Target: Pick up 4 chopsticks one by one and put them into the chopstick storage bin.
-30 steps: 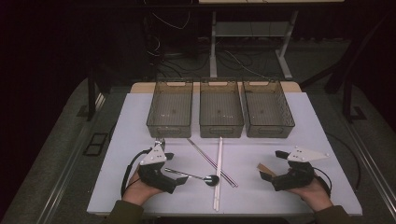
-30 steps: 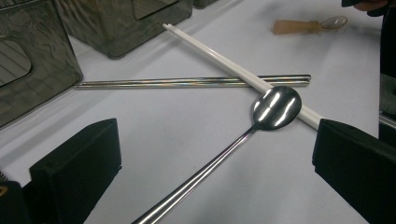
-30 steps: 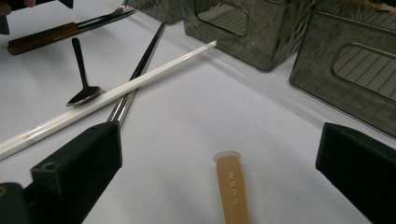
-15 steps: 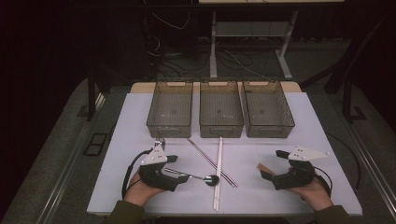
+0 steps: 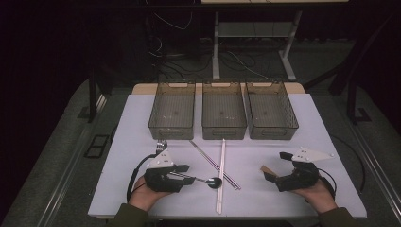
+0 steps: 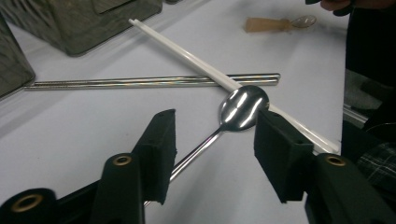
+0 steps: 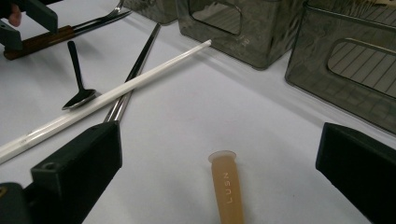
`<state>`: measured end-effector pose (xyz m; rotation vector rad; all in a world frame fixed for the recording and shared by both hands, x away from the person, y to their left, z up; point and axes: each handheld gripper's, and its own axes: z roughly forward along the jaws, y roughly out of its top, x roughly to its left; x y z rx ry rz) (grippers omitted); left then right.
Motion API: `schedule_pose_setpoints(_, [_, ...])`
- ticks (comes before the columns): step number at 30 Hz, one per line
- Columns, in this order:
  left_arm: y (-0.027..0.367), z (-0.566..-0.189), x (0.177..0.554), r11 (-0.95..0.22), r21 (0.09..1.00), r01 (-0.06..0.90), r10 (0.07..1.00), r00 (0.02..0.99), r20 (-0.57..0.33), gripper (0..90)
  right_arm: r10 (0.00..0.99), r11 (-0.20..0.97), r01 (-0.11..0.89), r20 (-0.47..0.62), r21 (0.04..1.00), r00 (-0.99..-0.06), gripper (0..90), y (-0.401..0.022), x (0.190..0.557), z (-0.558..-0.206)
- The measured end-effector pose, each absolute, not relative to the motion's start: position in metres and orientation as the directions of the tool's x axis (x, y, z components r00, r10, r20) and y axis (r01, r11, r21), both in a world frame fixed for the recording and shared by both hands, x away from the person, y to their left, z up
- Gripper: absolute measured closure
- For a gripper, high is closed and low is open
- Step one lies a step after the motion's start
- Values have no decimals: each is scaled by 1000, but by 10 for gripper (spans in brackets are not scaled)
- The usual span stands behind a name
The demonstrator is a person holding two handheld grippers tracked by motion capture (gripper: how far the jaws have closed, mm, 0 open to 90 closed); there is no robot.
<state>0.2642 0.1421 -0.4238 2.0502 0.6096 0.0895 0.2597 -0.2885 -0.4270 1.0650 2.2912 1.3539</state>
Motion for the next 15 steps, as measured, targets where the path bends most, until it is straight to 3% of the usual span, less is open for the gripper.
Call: schedule_pose_setpoints(15, [133, -420, 262, -395, 834, 385, 389, 893, -228, 881, 709, 290, 458, 132, 840, -692, 7, -289, 261, -428])
